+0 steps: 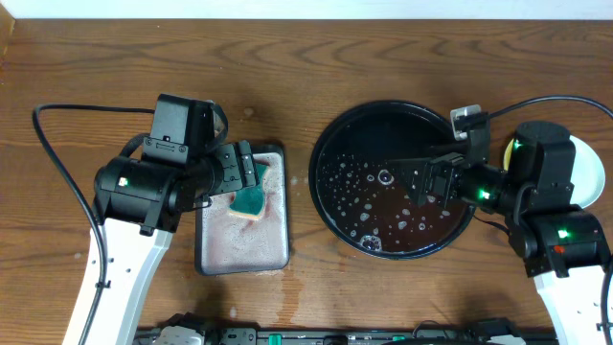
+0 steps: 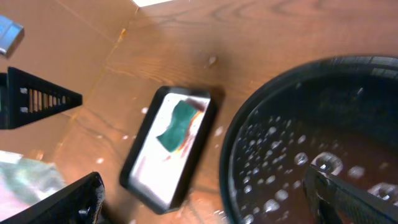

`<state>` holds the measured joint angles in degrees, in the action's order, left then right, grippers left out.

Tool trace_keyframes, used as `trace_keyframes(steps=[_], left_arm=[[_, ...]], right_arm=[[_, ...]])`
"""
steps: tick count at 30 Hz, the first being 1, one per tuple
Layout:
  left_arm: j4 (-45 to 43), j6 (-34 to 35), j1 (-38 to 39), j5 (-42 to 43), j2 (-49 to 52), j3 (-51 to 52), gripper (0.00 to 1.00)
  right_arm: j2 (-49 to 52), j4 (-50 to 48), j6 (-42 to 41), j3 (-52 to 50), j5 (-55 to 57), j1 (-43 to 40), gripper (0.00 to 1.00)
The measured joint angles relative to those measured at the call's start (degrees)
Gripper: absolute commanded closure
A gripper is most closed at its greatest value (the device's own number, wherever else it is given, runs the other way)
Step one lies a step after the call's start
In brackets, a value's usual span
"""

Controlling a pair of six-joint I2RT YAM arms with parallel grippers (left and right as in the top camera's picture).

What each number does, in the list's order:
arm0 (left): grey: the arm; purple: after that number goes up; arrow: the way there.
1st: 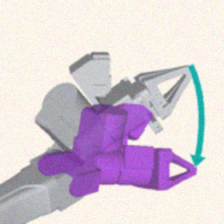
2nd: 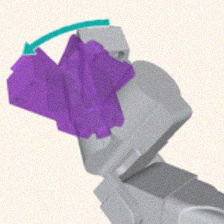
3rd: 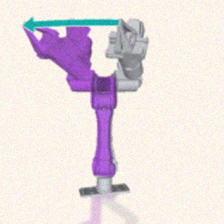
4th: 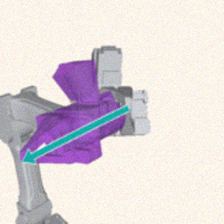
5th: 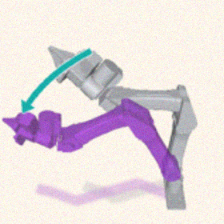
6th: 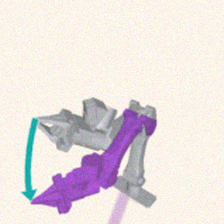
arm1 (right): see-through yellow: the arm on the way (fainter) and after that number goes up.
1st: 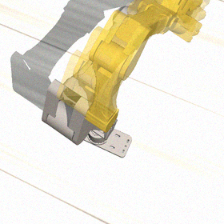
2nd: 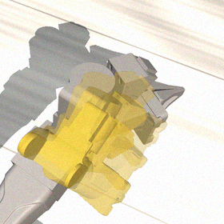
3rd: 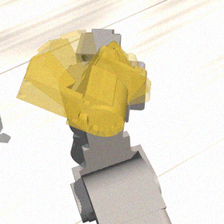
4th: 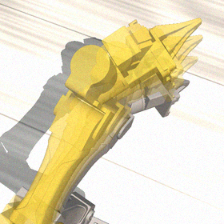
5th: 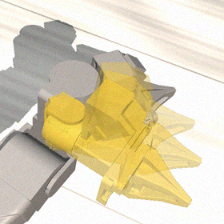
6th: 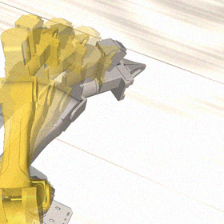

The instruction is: Clean dirty plates on tray and stack at the side

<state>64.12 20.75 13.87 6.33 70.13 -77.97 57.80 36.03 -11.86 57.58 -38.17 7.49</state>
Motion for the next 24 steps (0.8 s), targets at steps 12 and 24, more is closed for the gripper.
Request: trace_keyframes(steps=[12, 24], left_arm=[[-0.02, 0.00, 0.00, 0.00, 0.00, 0.00, 0.14], [0.02, 0.00, 0.00, 0.00, 0.00, 0.00, 0.14]], right_arm=[[-26.36, -17.31, 6.58, -21.29, 21.22, -0.04, 0.01], [-51.41, -32.24, 10.75, -51.52, 25.16, -0.17, 0.01]])
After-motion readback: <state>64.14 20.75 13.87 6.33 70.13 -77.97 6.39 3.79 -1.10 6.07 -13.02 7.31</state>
